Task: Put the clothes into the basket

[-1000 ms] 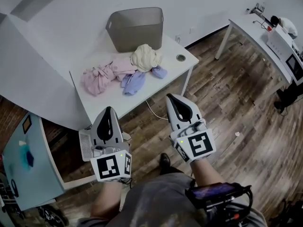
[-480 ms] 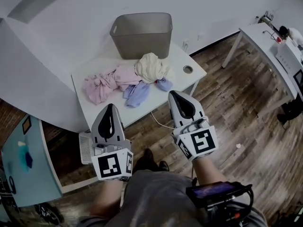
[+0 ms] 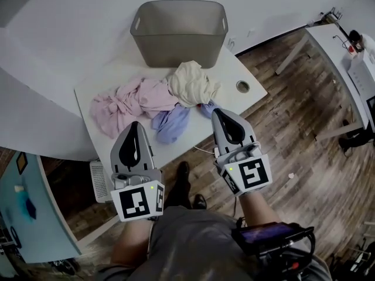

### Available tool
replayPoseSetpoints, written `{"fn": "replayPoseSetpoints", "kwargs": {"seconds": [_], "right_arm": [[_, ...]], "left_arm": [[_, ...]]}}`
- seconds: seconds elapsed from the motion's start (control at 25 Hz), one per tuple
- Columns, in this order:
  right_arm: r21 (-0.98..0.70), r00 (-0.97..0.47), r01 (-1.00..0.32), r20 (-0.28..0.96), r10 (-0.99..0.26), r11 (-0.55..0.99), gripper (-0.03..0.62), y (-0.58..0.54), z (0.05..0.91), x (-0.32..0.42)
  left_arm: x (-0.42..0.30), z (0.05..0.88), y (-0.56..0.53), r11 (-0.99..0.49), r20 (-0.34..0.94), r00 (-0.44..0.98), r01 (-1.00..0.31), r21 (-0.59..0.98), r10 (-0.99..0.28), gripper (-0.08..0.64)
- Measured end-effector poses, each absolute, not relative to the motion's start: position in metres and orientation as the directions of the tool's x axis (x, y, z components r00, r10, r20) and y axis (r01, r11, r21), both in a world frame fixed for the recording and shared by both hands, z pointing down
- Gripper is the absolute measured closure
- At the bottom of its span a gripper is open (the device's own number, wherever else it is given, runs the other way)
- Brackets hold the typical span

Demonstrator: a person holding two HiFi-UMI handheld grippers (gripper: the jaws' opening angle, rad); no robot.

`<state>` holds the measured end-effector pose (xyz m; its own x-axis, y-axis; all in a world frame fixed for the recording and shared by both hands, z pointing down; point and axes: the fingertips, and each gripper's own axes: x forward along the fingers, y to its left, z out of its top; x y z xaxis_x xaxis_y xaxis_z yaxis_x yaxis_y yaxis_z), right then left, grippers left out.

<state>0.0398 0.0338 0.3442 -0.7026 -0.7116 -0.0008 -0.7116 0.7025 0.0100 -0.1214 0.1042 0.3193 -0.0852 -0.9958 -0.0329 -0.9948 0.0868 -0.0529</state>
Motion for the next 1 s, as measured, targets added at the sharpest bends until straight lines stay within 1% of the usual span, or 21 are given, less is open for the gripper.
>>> {"fn": "replayPoseSetpoints", "kwargs": {"seconds": [0.24,0.48,0.64,0.84,0.88,0.96,1.0], "right_arm": [[0.018,-0.687,-0.725,0.042,-0.725,0.688,0.584,-0.019,0.359,0.012],[0.043,-0.658,-0.751,0.029,-0.752,0.659,0.584,-0.062,0.347,-0.003],[0.052,-0.642,-0.765,0.013,-0.767,0.642,0.584,-0.078,0.337,-0.006],[0.035,-0.649,-0.759,0.041,-0.759,0.651,0.583,-0.093,0.350,-0.005],[0.029,-0.653,-0.755,0.051,-0.756,0.655,0.577,-0.096,0.356,-0.005],[0.013,-0.662,-0.747,0.079,-0.745,0.665,0.516,-0.100,0.370,-0.007],[0.004,-0.667,-0.742,0.094,-0.739,0.670,0.505,-0.102,0.378,-0.007]], "left_arm": [[-0.152,0.334,0.046,0.067,-0.010,-0.067,-0.997,-0.024,-0.998,0.552],[-0.171,0.327,0.001,0.029,-0.023,-0.028,-0.999,-0.015,-0.999,0.552],[-0.177,0.319,-0.021,0.004,-0.033,-0.004,-1.000,-0.020,-0.999,0.552],[-0.175,0.321,-0.038,0.001,-0.025,0.000,-0.999,-0.035,-1.000,0.552],[-0.175,0.325,-0.042,0.003,-0.015,-0.002,-0.999,-0.034,-1.000,0.552],[-0.174,0.335,-0.047,0.005,0.013,-0.005,-0.999,-0.033,-1.000,0.552],[-0.173,0.341,-0.049,0.006,0.029,-0.007,-0.999,-0.033,-1.000,0.552]]}}
